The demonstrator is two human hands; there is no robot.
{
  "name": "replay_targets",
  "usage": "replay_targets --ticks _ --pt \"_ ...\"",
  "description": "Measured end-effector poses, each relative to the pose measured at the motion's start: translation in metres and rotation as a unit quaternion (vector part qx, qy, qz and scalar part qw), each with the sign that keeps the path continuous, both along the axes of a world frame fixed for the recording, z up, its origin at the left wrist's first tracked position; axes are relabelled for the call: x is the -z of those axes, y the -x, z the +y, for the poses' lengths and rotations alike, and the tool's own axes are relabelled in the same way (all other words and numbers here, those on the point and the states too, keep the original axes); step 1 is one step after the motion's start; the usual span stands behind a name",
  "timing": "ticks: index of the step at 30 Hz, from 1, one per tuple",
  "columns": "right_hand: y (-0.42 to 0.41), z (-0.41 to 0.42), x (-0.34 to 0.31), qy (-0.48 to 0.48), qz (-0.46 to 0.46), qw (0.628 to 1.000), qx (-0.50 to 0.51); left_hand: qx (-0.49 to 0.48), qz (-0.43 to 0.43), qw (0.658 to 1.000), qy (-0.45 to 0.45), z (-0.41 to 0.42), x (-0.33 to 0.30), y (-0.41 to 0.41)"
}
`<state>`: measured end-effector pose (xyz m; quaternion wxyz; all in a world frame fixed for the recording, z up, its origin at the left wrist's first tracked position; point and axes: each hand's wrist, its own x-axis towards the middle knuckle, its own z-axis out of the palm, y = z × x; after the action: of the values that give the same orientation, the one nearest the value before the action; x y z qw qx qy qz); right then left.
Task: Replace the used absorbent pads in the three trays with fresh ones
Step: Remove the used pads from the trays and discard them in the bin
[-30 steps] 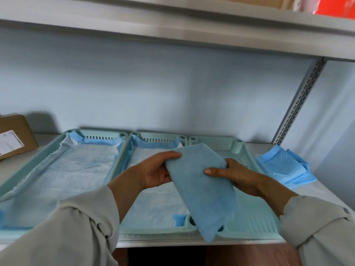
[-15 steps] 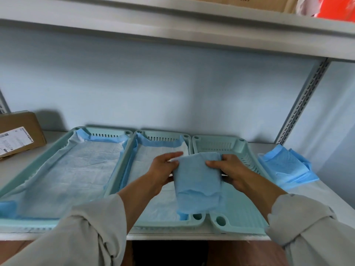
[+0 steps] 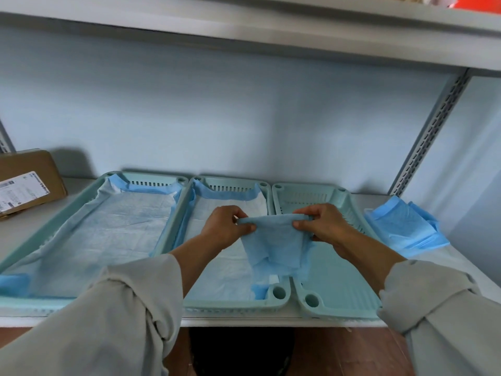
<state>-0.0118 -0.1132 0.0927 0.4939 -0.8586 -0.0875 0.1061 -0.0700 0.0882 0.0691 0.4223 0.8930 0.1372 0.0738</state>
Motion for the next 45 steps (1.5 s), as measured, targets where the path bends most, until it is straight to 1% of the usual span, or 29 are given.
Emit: replay_targets --ticks 2,4,6,8,11,13,15,16,18,21,26,28,31,33,36,39,40,42,43,45 --pt "-0.001 -0.002 0.001 0.040 -0.042 0.998 0.002 0.020 -0.033 0.999 0.034 0.000 0.002 0.000" --pt "-0.003 -0.004 0.001 0.115 -0.097 0.989 -0.009 0.050 -0.051 0.993 0.099 -0.002 -0.001 0.004" --pt "-0.002 -0.003 -0.001 0.143 -0.114 0.982 -0.045 0.073 -0.066 0.983 0.154 -0.004 -0.005 0.007" --pt "0.000 0.001 -0.007 0.149 -0.114 0.979 -0.081 0.096 -0.079 0.978 0.166 -0.004 -0.008 0.008" --pt "0.001 0.009 -0.020 0.179 -0.142 0.964 -0.132 0.125 -0.085 0.975 0.166 -0.008 -0.011 0.009" --pt "0.000 0.011 -0.029 0.196 -0.098 0.957 -0.191 0.139 -0.094 0.971 0.169 -0.011 -0.012 0.010" --pt "0.002 0.010 -0.034 0.228 -0.046 0.941 -0.246 0.136 -0.102 0.970 0.174 -0.011 -0.013 0.013" --pt "0.003 0.008 -0.033 0.232 -0.035 0.938 -0.254 0.135 -0.098 0.968 0.185 -0.011 -0.013 0.015" --pt "0.008 0.005 -0.031 0.209 -0.034 0.948 -0.237 0.158 -0.062 0.966 0.195 -0.011 -0.012 0.020" --pt "0.014 0.002 -0.025 0.183 -0.040 0.959 -0.211 0.224 0.015 0.963 0.150 -0.009 -0.001 0.028" --pt "0.029 0.001 -0.020 0.211 -0.005 0.946 -0.246 0.212 0.050 0.970 0.107 -0.001 0.007 0.041" --pt "0.037 0.003 -0.021 0.215 -0.003 0.943 -0.254 0.213 0.074 0.968 0.108 0.000 0.005 0.048" --pt "0.050 0.004 -0.014 0.238 -0.020 0.937 -0.256 0.233 0.140 0.957 0.101 0.003 0.010 0.061" --pt "0.063 0.006 -0.003 0.270 -0.042 0.921 -0.278 0.249 0.201 0.944 0.076 0.003 0.022 0.071" --pt "0.083 0.012 0.017 0.311 -0.083 0.893 -0.316 0.215 0.256 0.942 0.045 0.001 0.046 0.084" --pt "0.097 0.017 0.034 0.356 -0.150 0.866 -0.317 0.158 0.238 0.958 0.004 -0.002 0.069 0.088" --pt "0.100 0.018 0.040 0.363 -0.163 0.862 -0.313 0.164 0.233 0.958 -0.018 -0.002 0.072 0.091" --pt "0.107 0.017 0.054 0.377 -0.173 0.855 -0.312 0.201 0.273 0.938 -0.078 -0.002 0.087 0.095" --pt "0.111 0.017 0.062 0.387 -0.187 0.845 -0.318 0.212 0.294 0.926 -0.107 -0.002 0.095 0.097" --pt "0.118 0.017 0.078 0.417 -0.230 0.818 -0.322 0.205 0.313 0.916 -0.144 -0.002 0.111 0.101"
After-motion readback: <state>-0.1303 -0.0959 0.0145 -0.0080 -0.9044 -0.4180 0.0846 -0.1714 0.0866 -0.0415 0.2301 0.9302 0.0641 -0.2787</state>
